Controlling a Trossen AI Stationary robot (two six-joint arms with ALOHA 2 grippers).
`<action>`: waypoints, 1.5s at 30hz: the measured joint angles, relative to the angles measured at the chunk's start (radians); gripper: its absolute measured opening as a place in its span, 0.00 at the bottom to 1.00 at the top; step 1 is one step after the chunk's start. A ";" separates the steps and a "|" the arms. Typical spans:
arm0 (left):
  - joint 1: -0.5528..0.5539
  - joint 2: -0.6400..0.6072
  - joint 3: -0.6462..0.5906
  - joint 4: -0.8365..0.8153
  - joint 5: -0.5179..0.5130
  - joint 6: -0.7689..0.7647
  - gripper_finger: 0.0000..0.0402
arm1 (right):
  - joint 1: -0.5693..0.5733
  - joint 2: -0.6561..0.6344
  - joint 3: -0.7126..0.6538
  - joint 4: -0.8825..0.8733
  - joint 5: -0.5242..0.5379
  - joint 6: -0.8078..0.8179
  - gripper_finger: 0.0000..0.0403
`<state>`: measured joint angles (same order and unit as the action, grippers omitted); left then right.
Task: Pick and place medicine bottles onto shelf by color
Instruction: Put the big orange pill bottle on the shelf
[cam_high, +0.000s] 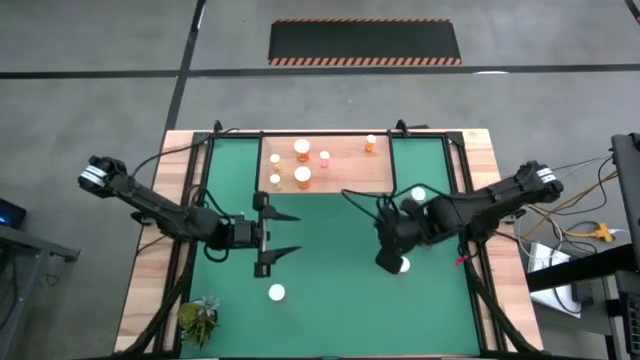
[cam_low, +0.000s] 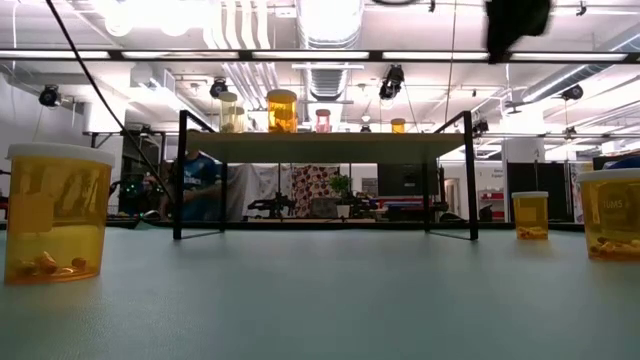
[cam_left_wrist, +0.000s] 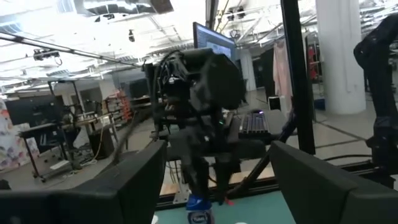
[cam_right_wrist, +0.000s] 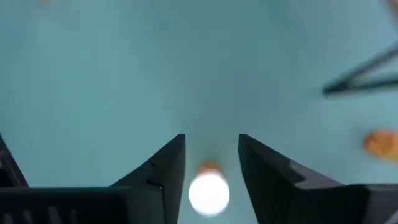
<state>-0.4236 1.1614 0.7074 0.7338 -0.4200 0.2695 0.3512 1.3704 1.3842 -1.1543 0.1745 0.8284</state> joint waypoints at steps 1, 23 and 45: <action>0.000 -0.004 0.000 -0.007 0.000 0.000 0.67 | 0.018 -0.001 -0.016 -0.010 -0.004 0.030 0.36; -0.010 -0.032 -0.009 -0.138 0.000 -0.032 0.67 | 0.399 -0.014 -0.311 0.203 0.215 -0.013 0.68; -0.010 -0.032 -0.007 -0.114 0.000 -0.081 0.67 | 0.410 -0.084 -0.590 0.436 0.276 -0.010 0.69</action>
<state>-0.4339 1.1294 0.7006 0.6202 -0.4202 0.1888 0.7612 1.2868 0.7942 -0.7185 0.4506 0.8181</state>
